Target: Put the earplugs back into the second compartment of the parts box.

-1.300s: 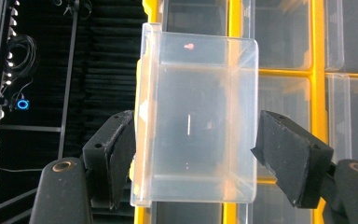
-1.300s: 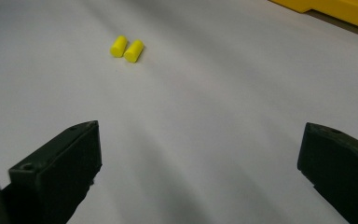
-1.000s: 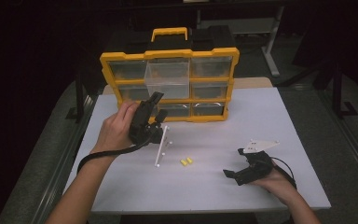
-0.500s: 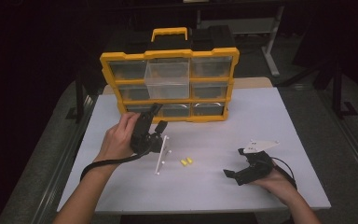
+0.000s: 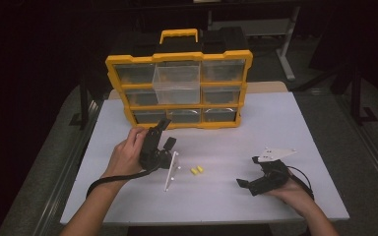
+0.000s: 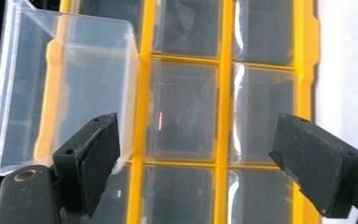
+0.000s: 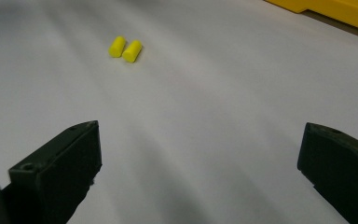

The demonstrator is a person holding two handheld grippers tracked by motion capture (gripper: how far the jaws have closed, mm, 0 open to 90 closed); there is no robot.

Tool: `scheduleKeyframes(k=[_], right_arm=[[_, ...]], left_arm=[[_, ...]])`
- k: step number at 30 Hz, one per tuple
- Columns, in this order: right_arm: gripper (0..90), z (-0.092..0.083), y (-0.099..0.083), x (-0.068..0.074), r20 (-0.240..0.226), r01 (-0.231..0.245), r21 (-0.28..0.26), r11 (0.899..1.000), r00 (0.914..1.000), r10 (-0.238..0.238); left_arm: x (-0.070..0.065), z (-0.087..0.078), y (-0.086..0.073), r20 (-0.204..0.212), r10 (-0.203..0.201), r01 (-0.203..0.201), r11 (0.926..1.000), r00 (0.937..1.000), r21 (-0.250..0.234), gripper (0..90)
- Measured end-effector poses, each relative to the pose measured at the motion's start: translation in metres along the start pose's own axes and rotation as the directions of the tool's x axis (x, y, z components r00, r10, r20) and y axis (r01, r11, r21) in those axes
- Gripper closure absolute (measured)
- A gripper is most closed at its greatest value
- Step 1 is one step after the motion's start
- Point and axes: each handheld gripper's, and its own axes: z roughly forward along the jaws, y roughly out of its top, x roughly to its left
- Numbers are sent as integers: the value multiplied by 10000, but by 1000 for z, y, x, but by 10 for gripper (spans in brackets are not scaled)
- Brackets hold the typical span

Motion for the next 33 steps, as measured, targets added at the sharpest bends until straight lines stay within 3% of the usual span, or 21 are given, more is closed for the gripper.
scheduleKeyframes(k=[9,16,27,33], right_arm=[[0,0,0,0,6,20,22,10000,10000,-20],[0,1,0,0,10,10,33,10000,10000,-10],[0,0,0,1,19,73,39,10000,10000,-73],[0,0,0,2,0,90,16,10000,10000,-90]], left_arm=[[-20,-5,-7,368,-265,253,9991,9990,332,83],[-36,-10,-11,637,-258,224,9983,9976,531,50],[-57,-11,-15,626,-373,327,9968,9973,729,0],[-65,-10,-14,854,-524,458,9959,9950,777,0]])
